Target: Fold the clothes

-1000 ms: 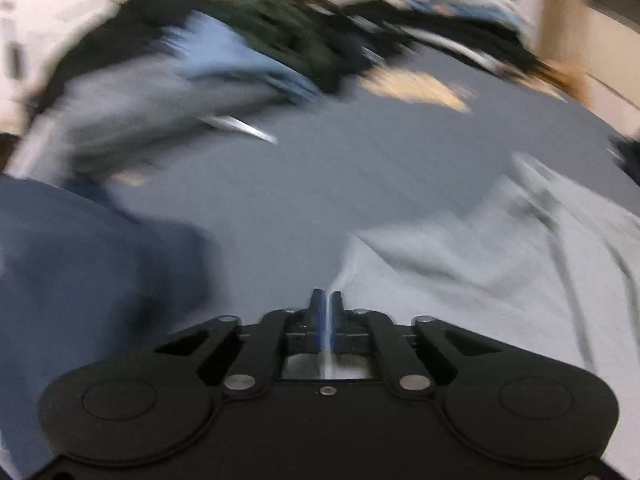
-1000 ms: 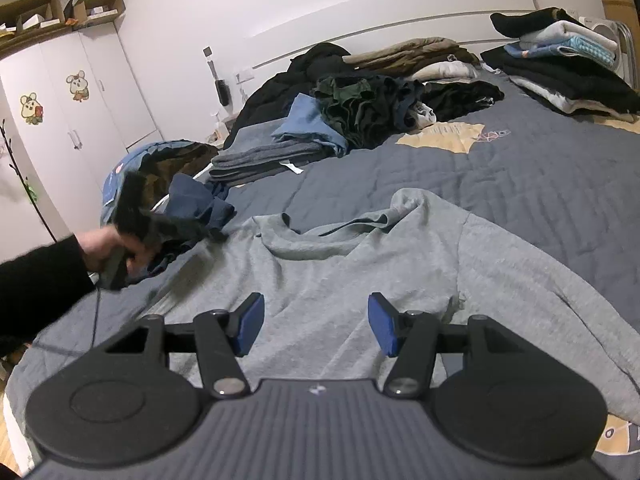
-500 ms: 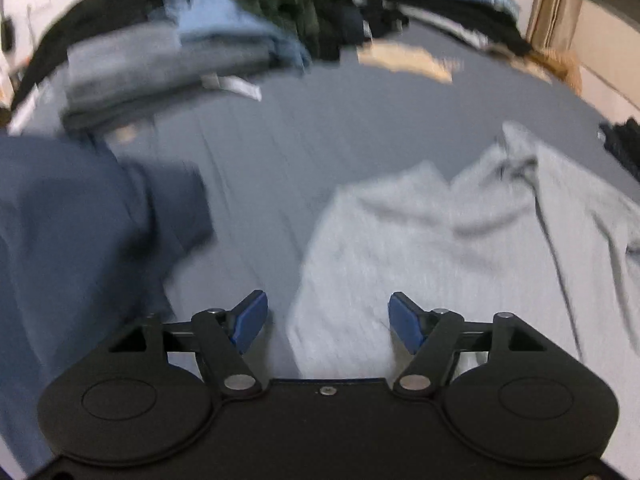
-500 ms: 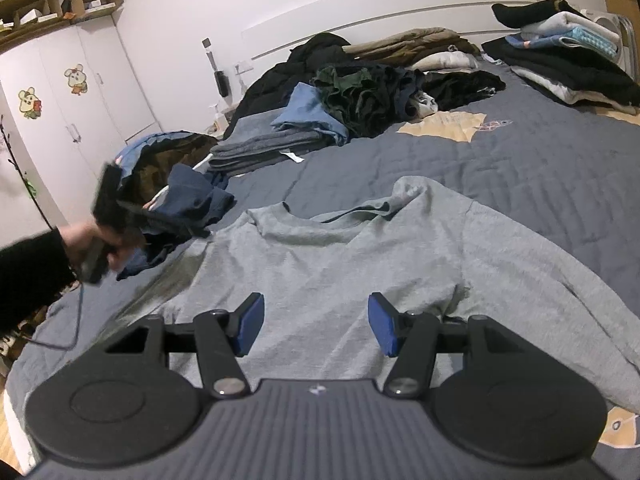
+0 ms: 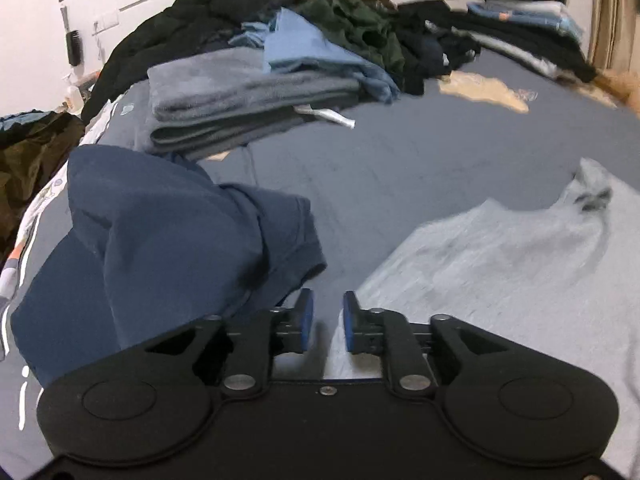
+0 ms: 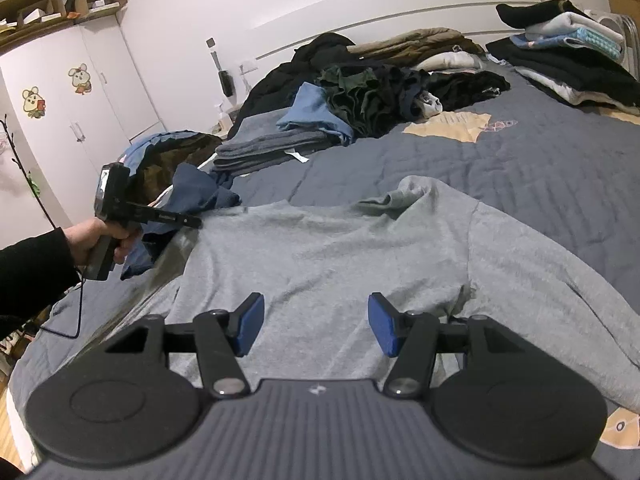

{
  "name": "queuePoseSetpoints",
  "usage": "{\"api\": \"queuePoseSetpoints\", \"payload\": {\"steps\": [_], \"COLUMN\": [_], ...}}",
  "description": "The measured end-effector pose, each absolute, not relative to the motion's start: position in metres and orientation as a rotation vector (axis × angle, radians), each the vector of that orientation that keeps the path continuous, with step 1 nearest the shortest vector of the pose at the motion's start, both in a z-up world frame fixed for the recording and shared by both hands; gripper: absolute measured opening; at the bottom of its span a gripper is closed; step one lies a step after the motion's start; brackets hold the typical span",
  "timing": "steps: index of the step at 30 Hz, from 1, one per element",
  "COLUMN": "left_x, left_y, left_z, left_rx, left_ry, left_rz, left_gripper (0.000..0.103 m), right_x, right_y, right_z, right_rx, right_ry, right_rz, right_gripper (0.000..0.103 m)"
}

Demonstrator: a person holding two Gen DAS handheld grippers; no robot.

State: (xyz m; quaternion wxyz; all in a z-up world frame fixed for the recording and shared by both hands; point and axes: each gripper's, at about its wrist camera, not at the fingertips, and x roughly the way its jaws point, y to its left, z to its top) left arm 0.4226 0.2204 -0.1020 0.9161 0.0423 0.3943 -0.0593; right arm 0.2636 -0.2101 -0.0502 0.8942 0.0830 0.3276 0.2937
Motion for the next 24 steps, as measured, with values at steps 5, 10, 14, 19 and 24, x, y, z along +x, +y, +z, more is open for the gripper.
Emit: {"api": "queuePoseSetpoints", "payload": {"steps": [5, 10, 14, 19, 24], "left_x": [0.424, 0.448, 0.471, 0.492, 0.525], "left_y": [0.164, 0.059, -0.018, -0.076, -0.086], "left_z": [-0.073, -0.068, -0.088, -0.130, -0.154], "left_rx": [0.131, 0.211, 0.295, 0.471, 0.501], "left_ry": [0.768, 0.723, 0.719, 0.754, 0.779], "left_rz": [-0.287, -0.483, -0.592, -0.621, -0.579], "left_gripper": [0.037, 0.039, 0.039, 0.041, 0.003], "right_x": [0.264, 0.263, 0.267, 0.271, 0.274], "right_y": [-0.211, -0.218, -0.229, -0.243, -0.251], "right_z": [-0.048, -0.043, -0.043, -0.046, -0.052], "right_rx": [0.178, 0.179, 0.186, 0.202, 0.227], "right_ry": [0.675, 0.662, 0.660, 0.664, 0.683], "right_rz": [0.607, 0.597, 0.576, 0.558, 0.546], "right_gripper": [0.057, 0.057, 0.057, 0.057, 0.057]}}
